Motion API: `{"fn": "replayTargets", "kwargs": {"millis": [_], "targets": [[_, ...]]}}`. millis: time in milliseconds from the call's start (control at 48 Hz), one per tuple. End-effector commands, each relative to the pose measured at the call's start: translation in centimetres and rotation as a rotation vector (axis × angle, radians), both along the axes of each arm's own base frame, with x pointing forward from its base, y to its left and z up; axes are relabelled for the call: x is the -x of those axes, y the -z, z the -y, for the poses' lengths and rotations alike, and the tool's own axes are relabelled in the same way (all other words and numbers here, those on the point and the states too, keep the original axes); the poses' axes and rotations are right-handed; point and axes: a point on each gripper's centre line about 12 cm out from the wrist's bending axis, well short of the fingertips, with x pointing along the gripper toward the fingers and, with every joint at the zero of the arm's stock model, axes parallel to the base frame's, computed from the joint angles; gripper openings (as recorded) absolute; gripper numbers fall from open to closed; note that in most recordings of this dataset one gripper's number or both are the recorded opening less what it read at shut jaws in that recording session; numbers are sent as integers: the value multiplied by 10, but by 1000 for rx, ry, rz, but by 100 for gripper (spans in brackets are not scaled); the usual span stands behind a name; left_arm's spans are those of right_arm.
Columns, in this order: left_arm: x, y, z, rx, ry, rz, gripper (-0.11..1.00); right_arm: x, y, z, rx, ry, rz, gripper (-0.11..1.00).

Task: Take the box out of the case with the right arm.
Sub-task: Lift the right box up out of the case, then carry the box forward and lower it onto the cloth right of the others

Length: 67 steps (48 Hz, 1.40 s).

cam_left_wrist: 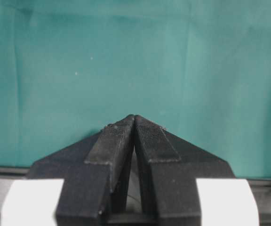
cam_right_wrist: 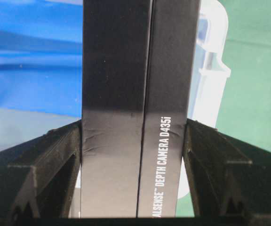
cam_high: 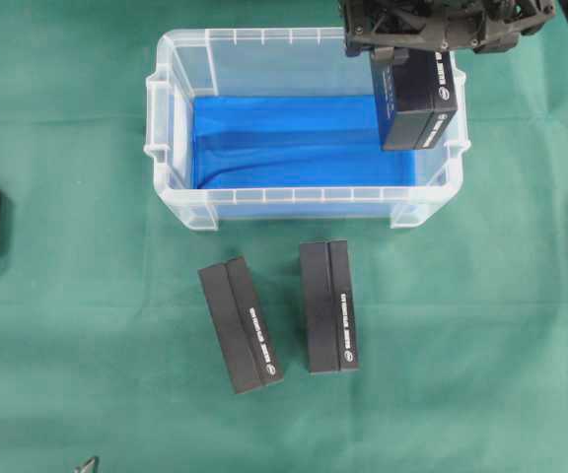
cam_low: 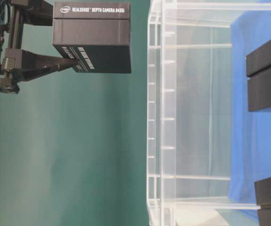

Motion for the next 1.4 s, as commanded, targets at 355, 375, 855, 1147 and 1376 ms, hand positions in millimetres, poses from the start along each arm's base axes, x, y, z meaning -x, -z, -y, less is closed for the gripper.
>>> {"fn": "replayTargets", "kwargs": {"millis": [355,375,855,1147,1376], "targets": [[-2,-6,0,0,-2,20,0,9,-23,-2,20,-1,61,65],[-2,-6,0,0,-2,20,0,9,-23,-2,18,-2,62,65],[-1,-6,0,1,-2,20,0,9,-23,-3,17,-2,57,65],[-2,-5,0,1,-3,17,0,6,-23,-17,13,-34,54,65],[-2,-5,0,1,-3,14,0,5,-19,-46,-6,-62,14,65]]}}
